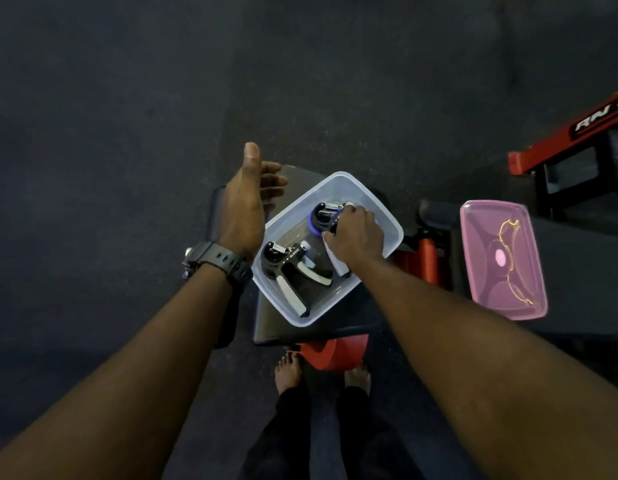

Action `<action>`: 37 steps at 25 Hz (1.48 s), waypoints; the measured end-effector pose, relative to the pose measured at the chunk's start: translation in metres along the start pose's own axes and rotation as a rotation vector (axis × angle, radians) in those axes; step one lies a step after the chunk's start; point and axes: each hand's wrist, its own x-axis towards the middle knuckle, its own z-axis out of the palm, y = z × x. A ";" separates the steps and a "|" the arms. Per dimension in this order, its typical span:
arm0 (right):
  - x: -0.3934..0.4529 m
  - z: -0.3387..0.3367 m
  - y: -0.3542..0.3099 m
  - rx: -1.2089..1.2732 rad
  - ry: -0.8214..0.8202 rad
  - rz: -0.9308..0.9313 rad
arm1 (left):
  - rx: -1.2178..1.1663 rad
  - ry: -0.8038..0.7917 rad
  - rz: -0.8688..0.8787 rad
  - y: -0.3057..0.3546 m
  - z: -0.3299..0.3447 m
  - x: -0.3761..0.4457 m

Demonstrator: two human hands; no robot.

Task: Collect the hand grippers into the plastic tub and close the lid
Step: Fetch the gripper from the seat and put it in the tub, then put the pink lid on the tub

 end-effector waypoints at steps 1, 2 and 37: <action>0.001 -0.005 0.003 0.042 -0.003 0.000 | -0.004 -0.007 0.004 0.002 0.004 -0.001; 0.001 -0.011 0.007 0.098 -0.010 0.012 | -0.004 -0.014 0.019 0.006 0.007 -0.002; -0.264 -0.370 0.262 1.299 0.515 0.252 | -0.072 -0.417 0.382 0.236 0.213 -0.270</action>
